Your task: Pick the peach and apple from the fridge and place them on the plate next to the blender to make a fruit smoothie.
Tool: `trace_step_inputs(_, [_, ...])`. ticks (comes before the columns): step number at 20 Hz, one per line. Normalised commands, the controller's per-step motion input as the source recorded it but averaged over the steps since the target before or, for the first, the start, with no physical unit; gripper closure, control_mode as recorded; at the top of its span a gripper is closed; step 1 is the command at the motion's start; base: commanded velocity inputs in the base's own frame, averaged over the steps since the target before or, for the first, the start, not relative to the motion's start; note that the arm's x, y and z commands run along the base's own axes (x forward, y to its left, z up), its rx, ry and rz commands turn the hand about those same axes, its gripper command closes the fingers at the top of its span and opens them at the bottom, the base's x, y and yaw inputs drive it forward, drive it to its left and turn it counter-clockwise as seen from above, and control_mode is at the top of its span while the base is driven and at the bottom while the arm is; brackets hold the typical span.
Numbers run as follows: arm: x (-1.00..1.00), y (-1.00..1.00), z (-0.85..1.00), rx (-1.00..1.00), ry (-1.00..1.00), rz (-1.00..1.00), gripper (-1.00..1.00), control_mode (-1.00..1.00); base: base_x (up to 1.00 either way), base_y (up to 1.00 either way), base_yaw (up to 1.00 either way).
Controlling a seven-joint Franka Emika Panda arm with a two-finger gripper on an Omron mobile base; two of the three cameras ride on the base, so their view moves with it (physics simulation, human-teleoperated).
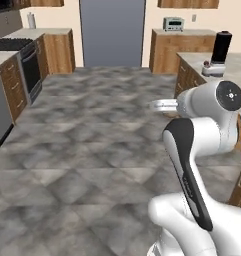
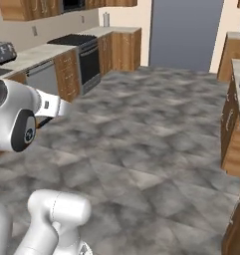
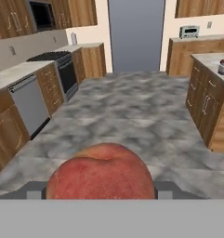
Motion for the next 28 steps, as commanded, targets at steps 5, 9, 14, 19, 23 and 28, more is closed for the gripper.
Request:
trace_step_inputs(5, [0.00,0.00,0.00,0.00,0.00,0.00,1.00,1.00,1.00,-0.75,-0.14])
trace_step_inputs(9, [0.00,0.00,0.00,0.00,0.00,0.00,1.00,1.00,1.00,-0.31,-0.04])
trace_step_inputs(14, [0.00,0.00,0.00,0.00,0.00,0.00,1.00,1.00,1.00,-0.10,0.00])
trace_step_inputs(19, [0.00,0.00,0.00,0.00,0.00,0.00,1.00,1.00,1.00,-0.35,0.00])
trace_step_inputs(23, [0.00,0.00,0.00,0.00,0.00,0.00,1.00,1.00,1.00,-0.35,-0.04])
trace_step_inputs(28, [0.00,0.00,0.00,0.00,0.00,0.00,1.00,1.00,1.00,-0.39,-0.18])
